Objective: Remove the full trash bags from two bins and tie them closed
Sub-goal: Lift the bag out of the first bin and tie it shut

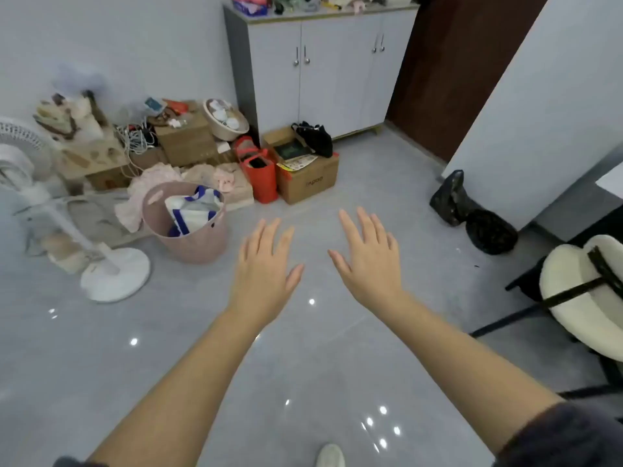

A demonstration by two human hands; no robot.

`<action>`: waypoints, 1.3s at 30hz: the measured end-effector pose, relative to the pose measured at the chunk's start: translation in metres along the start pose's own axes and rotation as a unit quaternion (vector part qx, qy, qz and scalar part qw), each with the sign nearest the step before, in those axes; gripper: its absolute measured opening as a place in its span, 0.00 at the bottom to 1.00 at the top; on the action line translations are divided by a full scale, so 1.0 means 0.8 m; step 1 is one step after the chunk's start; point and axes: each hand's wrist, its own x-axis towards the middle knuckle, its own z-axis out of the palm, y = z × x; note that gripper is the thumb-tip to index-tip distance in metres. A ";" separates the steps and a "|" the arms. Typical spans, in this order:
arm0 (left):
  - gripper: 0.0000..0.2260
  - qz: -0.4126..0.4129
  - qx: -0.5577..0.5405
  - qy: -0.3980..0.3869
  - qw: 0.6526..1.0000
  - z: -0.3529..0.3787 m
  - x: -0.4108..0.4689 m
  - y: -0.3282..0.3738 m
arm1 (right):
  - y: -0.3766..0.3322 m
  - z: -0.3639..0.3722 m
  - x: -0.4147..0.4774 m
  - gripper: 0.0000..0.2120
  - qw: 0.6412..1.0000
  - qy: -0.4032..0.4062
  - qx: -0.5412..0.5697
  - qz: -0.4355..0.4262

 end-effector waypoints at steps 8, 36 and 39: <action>0.28 -0.029 -0.011 -0.097 0.995 -0.003 -0.141 -0.113 | -0.127 0.065 -0.088 0.30 0.997 -0.082 -0.004 0.009; 0.26 -0.294 -0.041 -0.169 0.940 -0.113 -0.369 -0.660 | -0.721 0.283 -0.070 0.29 0.943 -0.292 0.026 -0.159; 0.26 -0.343 -0.066 -0.161 0.923 -0.122 -0.397 -0.721 | -0.795 0.303 -0.065 0.28 0.935 -0.301 0.030 -0.185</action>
